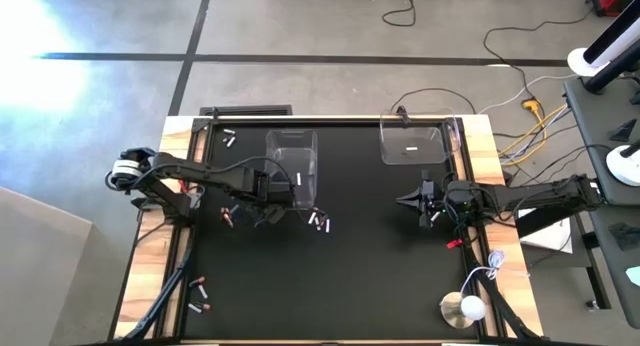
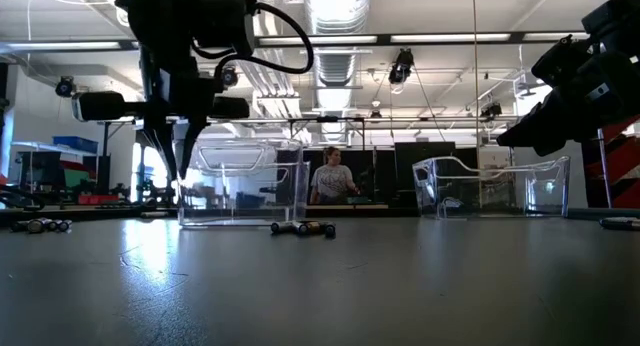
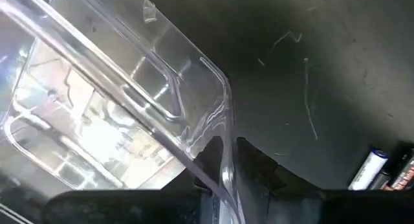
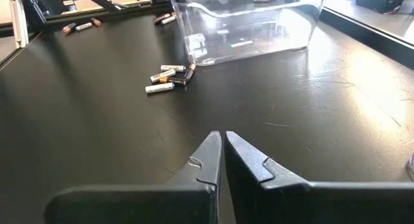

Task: Sort batteries
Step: Adjust the bins

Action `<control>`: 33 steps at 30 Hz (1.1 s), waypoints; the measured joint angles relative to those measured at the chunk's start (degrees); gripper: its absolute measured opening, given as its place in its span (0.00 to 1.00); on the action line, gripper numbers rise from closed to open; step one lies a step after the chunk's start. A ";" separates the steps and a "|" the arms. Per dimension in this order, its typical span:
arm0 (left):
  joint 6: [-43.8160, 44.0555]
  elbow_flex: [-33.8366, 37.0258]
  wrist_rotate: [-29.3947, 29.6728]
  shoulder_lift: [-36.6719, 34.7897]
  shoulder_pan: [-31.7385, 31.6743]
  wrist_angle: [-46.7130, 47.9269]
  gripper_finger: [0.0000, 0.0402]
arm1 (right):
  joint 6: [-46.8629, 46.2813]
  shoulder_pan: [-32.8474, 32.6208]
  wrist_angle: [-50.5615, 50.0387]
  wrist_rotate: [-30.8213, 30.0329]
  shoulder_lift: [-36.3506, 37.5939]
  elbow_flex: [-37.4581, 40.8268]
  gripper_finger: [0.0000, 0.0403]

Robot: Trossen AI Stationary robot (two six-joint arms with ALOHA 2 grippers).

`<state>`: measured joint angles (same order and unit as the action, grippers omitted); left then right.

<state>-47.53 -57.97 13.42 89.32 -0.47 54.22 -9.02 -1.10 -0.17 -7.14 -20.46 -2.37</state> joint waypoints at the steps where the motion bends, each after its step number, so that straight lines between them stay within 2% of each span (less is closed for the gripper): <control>1: 0.00 0.18 0.12 0.00 0.00 0.06 0.06 | 0.00 0.00 0.01 0.00 0.00 0.00 0.03; 10: 0.70 -0.14 0.31 -0.07 0.00 0.13 0.12 | 0.00 0.00 -0.01 0.00 -0.01 0.02 0.03; 19: 5.10 -0.47 1.10 -0.28 0.00 0.78 0.25 | 0.08 -0.02 0.01 -0.44 0.00 0.01 0.03; 26: 8.37 -0.49 1.19 -1.31 0.00 0.84 0.37 | 8.09 0.00 0.01 -0.57 0.01 0.00 0.03; 33: 14.56 -3.42 1.10 -4.15 0.07 6.65 0.44 | 3.37 -0.02 0.00 -0.45 -0.01 0.02 0.03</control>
<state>-32.97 -61.39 14.52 85.17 -0.40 60.87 -5.64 -1.13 -0.17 -7.59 -20.47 -2.35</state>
